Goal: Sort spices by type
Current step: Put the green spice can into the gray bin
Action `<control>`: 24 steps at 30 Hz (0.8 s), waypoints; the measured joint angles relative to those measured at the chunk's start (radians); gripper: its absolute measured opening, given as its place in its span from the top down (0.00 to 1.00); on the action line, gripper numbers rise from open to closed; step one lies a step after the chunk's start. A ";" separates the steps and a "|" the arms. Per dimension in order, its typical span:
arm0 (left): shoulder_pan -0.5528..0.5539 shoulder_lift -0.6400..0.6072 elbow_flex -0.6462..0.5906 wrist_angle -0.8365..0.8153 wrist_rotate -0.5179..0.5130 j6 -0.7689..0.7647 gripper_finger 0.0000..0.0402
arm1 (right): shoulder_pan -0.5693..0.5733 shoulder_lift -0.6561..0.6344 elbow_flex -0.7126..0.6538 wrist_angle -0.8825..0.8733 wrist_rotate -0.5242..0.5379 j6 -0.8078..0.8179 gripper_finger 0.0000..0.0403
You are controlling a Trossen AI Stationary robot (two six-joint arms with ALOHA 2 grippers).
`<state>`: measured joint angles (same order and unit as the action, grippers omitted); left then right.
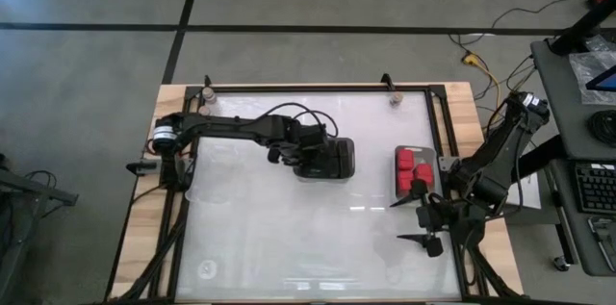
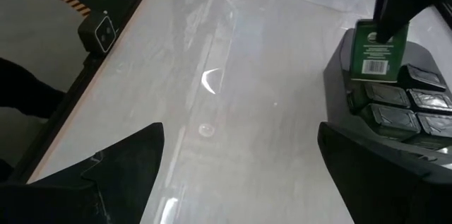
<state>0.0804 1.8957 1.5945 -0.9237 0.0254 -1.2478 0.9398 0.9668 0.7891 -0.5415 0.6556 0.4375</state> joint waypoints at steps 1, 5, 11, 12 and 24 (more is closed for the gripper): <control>0.001 0.000 -0.003 -0.001 0.000 -0.003 0.69 | 0.000 0.000 0.000 0.000 0.000 -0.001 0.09; 0.003 0.000 -0.005 0.018 -0.010 -0.006 0.69 | 0.000 0.000 0.000 0.000 0.000 -0.002 0.09; 0.004 0.016 -0.005 0.025 -0.011 -0.006 0.69 | 0.000 0.000 0.000 0.000 0.000 -0.002 0.09; 0.005 0.028 -0.005 0.025 -0.007 -0.006 0.69 | 0.000 0.000 0.000 -0.001 0.000 -0.002 0.09; 0.012 0.086 -0.004 0.067 0.044 0.012 0.68 | 0.000 0.000 0.000 -0.006 0.000 -0.001 0.09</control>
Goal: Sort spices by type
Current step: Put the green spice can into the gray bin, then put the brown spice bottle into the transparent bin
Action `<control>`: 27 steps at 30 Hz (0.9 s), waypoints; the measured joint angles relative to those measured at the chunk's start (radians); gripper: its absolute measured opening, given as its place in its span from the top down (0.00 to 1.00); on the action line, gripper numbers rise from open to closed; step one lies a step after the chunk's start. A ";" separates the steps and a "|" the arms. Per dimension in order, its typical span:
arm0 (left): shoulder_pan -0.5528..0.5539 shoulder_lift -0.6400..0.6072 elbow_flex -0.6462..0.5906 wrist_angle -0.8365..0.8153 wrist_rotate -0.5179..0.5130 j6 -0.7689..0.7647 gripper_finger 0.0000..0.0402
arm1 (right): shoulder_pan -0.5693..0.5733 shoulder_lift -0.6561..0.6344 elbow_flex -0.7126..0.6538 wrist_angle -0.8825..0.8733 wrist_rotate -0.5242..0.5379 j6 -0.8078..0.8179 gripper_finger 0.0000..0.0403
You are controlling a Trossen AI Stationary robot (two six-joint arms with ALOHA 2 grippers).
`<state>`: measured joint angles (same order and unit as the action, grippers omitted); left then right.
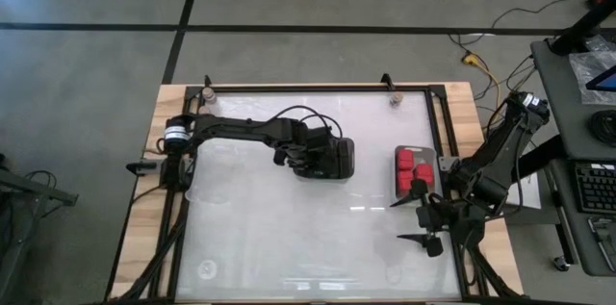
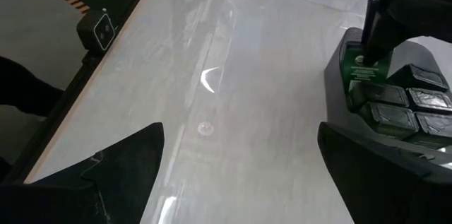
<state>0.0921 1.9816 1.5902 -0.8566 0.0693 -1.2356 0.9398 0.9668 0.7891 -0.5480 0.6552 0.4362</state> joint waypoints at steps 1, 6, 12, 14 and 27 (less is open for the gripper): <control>0.000 0.000 0.000 0.001 0.000 0.002 0.67 | 0.000 0.000 0.000 0.000 0.000 0.000 0.09; 0.000 0.000 0.000 0.003 0.001 0.003 0.61 | 0.000 0.000 0.000 0.000 0.000 -0.001 0.09; 0.000 0.000 0.000 0.013 0.001 0.004 0.53 | 0.000 0.000 0.000 0.001 0.000 0.000 0.09; 0.000 0.000 0.000 0.026 0.001 0.013 0.51 | 0.000 0.000 0.000 0.001 0.000 0.000 0.09; 0.000 -0.018 0.001 0.095 0.009 0.088 0.49 | 0.000 0.000 0.000 0.001 0.000 0.011 0.09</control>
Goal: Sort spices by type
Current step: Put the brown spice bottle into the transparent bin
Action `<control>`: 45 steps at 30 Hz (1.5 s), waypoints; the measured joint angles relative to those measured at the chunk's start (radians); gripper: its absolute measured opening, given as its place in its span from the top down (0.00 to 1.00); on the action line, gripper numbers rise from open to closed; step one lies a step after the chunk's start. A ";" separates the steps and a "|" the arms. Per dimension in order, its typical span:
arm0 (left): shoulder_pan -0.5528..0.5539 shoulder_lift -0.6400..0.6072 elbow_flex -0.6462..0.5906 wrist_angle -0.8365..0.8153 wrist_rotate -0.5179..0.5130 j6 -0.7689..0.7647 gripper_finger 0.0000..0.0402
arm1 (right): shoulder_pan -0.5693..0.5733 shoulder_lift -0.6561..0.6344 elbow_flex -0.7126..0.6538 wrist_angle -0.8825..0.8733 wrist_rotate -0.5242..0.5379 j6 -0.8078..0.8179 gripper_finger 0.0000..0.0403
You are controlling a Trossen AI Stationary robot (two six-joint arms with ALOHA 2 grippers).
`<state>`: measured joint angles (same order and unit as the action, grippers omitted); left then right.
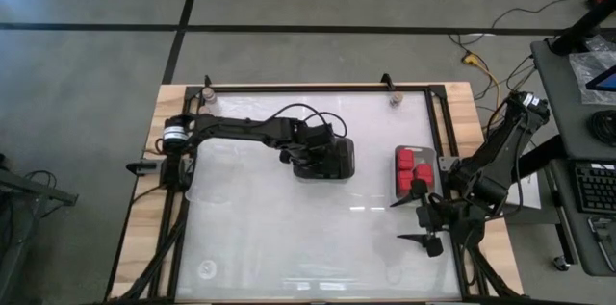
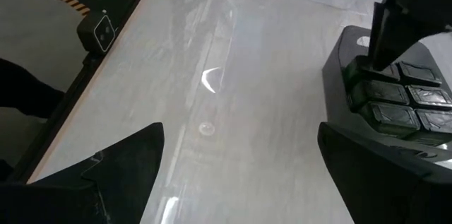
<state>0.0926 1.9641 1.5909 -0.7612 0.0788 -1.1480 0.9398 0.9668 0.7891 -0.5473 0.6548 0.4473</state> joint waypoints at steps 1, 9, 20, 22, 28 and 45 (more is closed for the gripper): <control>0.000 -0.012 0.000 0.000 0.000 0.017 0.49 | 0.000 0.000 0.000 0.000 0.000 0.000 0.09; -0.014 -0.182 0.000 -0.051 -0.114 0.181 0.49 | 0.000 0.000 0.000 0.001 0.000 -0.001 0.09; -0.004 -0.402 -0.001 -0.511 -0.452 0.164 0.49 | -0.049 0.000 0.000 0.002 0.003 -0.015 0.09; 0.023 -0.405 -0.005 -0.607 -0.463 0.137 0.49 | -0.068 0.000 0.000 0.004 0.003 -0.029 0.09; 0.205 -0.414 -0.088 -0.740 -0.443 0.116 0.49 | -0.144 0.000 0.000 0.006 0.001 -0.072 0.09; 0.785 -0.430 -0.433 -0.568 -0.357 0.507 0.49 | -0.275 0.000 -0.007 0.004 -0.012 -0.202 0.09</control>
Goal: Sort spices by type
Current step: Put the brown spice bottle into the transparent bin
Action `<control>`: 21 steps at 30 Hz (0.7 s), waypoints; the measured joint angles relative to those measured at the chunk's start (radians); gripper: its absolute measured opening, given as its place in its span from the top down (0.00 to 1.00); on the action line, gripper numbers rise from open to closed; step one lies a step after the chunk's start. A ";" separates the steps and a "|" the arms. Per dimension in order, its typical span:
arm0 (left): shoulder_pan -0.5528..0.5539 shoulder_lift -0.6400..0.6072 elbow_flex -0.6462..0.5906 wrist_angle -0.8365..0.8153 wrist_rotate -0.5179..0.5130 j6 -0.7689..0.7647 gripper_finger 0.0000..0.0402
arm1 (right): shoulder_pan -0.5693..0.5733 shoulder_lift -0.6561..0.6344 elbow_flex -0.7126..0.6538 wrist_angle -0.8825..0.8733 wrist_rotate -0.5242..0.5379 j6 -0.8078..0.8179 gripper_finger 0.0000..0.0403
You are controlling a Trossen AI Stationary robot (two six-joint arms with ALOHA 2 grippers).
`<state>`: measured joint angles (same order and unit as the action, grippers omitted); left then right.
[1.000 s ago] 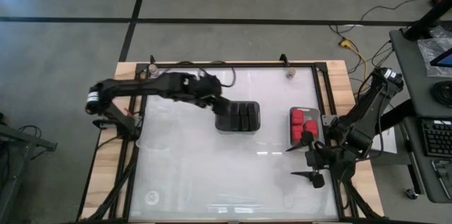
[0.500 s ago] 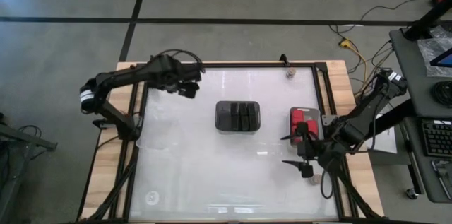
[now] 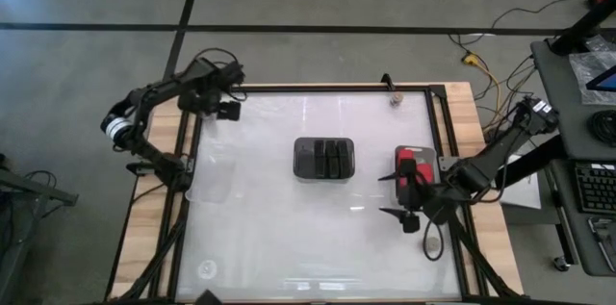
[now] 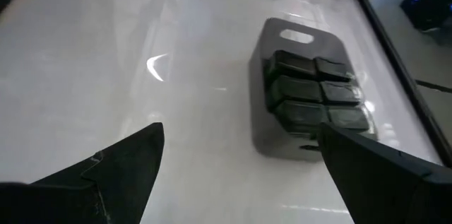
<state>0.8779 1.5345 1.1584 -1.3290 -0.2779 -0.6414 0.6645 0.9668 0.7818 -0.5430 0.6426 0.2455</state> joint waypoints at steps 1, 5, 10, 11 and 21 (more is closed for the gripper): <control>0.017 0.000 0.001 0.015 0.000 0.034 0.49 | -0.014 0.000 0.000 0.001 -0.003 -0.010 0.09; 0.058 0.000 0.026 0.042 0.008 0.187 0.49 | -0.079 0.000 0.000 0.001 -0.024 -0.060 0.09; 0.081 0.000 0.049 0.050 0.059 0.364 0.49 | -0.172 0.000 0.000 0.002 -0.047 -0.103 0.09; 0.082 0.001 0.051 0.058 0.068 0.398 0.49 | -0.187 0.000 0.000 0.002 -0.049 -0.105 0.09; 0.092 0.073 0.073 0.141 0.044 0.631 0.54 | -0.280 0.000 -0.001 0.042 -0.048 -0.122 0.09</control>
<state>0.9700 1.6078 1.2318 -1.1884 -0.2336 -0.0103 0.3845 0.9668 0.7807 -0.5006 0.5941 0.1238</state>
